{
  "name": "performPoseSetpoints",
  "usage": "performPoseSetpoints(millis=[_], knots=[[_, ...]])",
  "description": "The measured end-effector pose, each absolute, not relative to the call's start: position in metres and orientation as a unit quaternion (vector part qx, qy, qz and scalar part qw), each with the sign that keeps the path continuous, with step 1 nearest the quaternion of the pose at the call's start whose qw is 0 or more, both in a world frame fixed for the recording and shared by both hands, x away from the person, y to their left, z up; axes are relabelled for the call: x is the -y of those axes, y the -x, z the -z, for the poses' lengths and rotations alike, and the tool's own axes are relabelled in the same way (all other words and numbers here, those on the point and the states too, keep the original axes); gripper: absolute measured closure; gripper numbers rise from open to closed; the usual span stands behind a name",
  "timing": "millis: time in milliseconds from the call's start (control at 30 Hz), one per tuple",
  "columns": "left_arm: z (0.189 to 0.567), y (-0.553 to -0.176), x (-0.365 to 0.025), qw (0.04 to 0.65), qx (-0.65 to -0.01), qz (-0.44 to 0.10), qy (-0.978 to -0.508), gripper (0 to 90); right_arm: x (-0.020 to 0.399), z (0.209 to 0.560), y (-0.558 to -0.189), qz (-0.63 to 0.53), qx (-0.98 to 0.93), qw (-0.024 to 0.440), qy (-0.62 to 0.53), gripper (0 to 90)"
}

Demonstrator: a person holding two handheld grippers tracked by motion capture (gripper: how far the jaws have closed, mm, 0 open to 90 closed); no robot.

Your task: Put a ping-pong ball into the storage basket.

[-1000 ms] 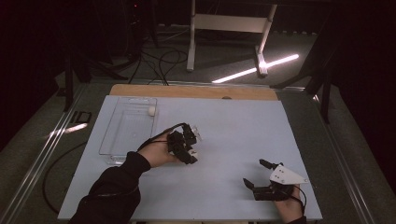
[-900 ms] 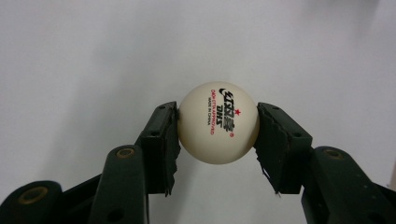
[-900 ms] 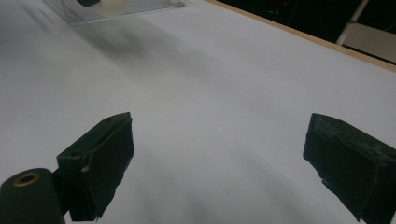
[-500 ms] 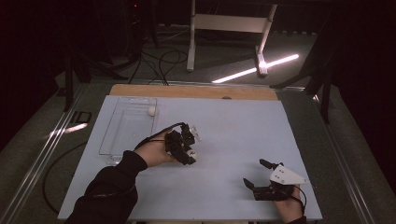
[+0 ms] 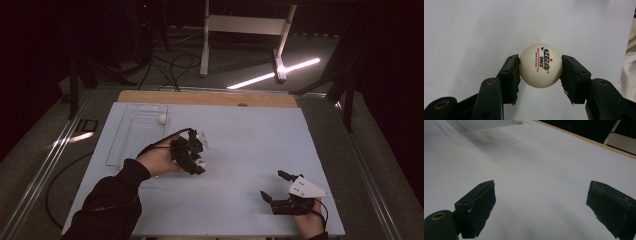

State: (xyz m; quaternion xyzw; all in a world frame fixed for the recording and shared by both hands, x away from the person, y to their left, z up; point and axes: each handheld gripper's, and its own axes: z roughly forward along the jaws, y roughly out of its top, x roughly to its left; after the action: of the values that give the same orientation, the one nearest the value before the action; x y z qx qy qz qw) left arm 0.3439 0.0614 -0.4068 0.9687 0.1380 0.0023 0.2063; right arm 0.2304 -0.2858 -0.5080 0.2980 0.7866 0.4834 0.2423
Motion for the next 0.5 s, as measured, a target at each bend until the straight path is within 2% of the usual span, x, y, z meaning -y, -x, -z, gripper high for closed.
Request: performPoseSetpoints(millis=[500], knots=[[0.388, -0.346, -0.074, 0.226, -0.138, -0.017, -0.964, 52.0, 0.286, 0.508, -0.231, -0.484, -0.786, 0.244, -0.299, 8.5]])
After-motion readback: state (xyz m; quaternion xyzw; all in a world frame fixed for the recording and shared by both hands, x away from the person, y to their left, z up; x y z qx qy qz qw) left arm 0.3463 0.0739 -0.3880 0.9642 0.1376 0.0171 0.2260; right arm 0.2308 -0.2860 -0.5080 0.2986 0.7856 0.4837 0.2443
